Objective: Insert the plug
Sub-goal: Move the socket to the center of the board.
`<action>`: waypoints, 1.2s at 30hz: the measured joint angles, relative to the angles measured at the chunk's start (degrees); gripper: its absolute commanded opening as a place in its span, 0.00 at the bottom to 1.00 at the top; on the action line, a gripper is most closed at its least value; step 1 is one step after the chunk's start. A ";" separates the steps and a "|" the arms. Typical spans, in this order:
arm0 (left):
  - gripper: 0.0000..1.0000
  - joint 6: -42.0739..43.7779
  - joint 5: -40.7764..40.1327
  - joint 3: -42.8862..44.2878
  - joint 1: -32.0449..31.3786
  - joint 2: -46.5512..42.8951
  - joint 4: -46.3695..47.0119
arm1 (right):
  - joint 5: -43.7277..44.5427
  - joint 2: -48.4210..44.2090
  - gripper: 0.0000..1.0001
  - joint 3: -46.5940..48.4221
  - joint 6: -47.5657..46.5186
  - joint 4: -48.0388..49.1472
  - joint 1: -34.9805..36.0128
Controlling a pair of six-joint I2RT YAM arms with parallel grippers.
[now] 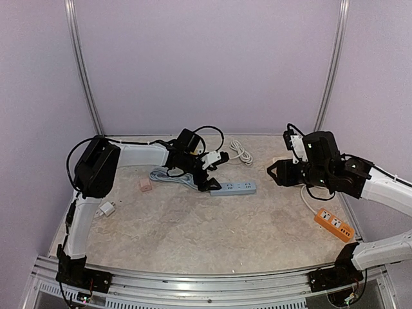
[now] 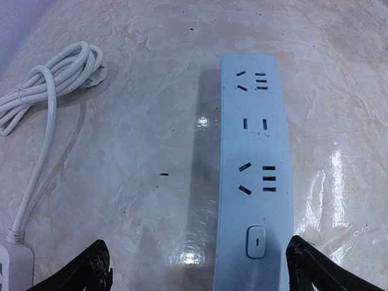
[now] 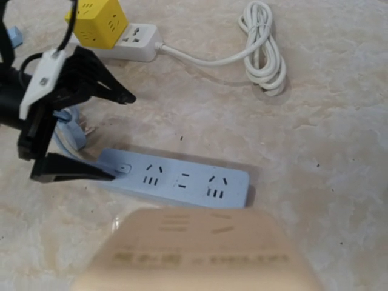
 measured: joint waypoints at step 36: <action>0.64 8.50 4.13 17.29 -4.87 9.49 -26.73 | 4.31 -13.35 0.00 2.01 1.86 -9.97 0.00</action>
